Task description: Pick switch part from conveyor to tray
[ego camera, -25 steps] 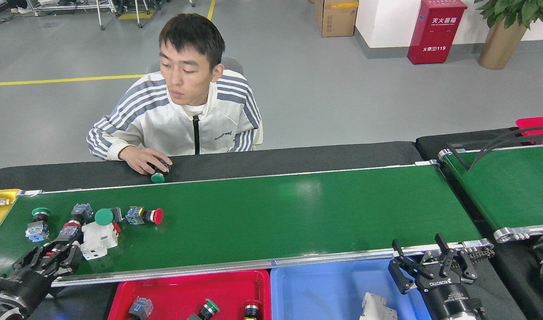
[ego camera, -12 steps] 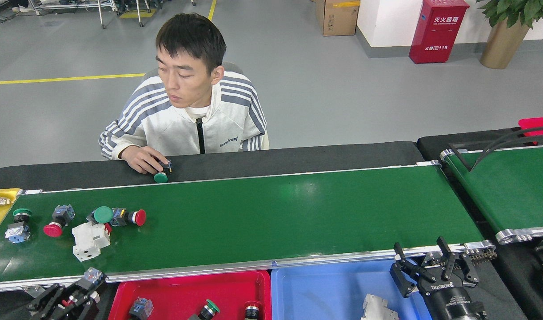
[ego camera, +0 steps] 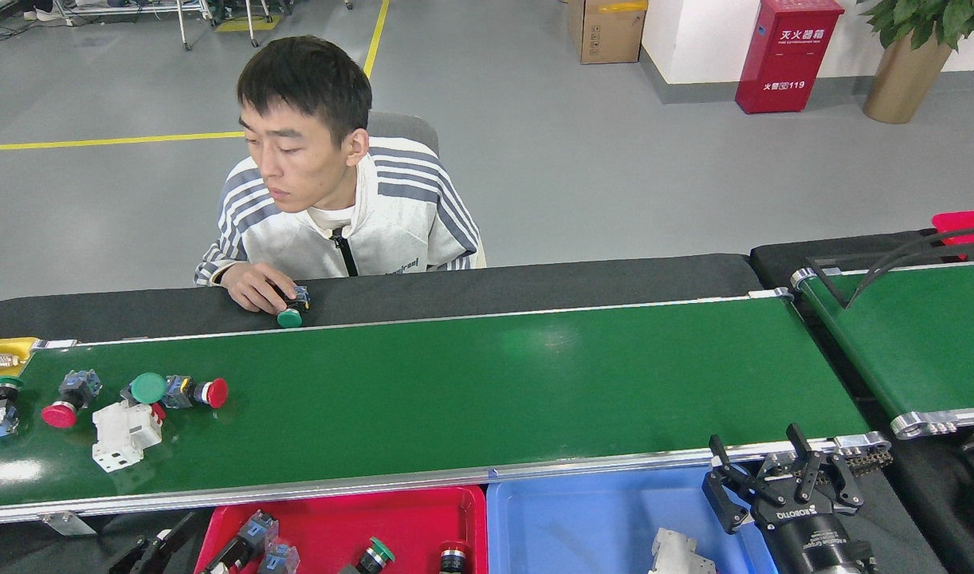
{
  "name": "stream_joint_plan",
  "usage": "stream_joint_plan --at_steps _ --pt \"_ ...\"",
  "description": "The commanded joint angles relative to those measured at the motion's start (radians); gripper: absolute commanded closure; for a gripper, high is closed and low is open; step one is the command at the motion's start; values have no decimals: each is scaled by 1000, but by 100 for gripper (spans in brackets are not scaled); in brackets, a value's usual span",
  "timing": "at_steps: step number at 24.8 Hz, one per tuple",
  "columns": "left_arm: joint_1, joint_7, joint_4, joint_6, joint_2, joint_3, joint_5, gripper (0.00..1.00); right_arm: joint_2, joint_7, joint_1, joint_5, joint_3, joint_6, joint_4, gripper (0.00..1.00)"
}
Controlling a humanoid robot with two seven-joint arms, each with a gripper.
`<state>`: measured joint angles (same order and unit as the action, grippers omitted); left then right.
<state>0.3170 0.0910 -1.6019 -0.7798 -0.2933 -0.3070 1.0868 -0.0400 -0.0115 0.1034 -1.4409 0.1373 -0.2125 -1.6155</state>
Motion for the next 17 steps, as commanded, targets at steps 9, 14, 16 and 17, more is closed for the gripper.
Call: stream_joint_plan --at_steps 9,14,16,17 --pt "-102 -8 198 220 -46 -218 22 1 -11 -8 -7 4 1 -21 -14 0" --pt "-190 -13 283 313 -86 -218 122 1 -11 -8 -5 4 1 -22 -12 0" --pt "-253 -13 335 333 -86 -218 180 1 -11 -8 -5 4 1 -22 -12 0" --pt "-283 -13 361 333 -86 -218 196 1 -11 -8 -5 4 1 -22 -12 0"
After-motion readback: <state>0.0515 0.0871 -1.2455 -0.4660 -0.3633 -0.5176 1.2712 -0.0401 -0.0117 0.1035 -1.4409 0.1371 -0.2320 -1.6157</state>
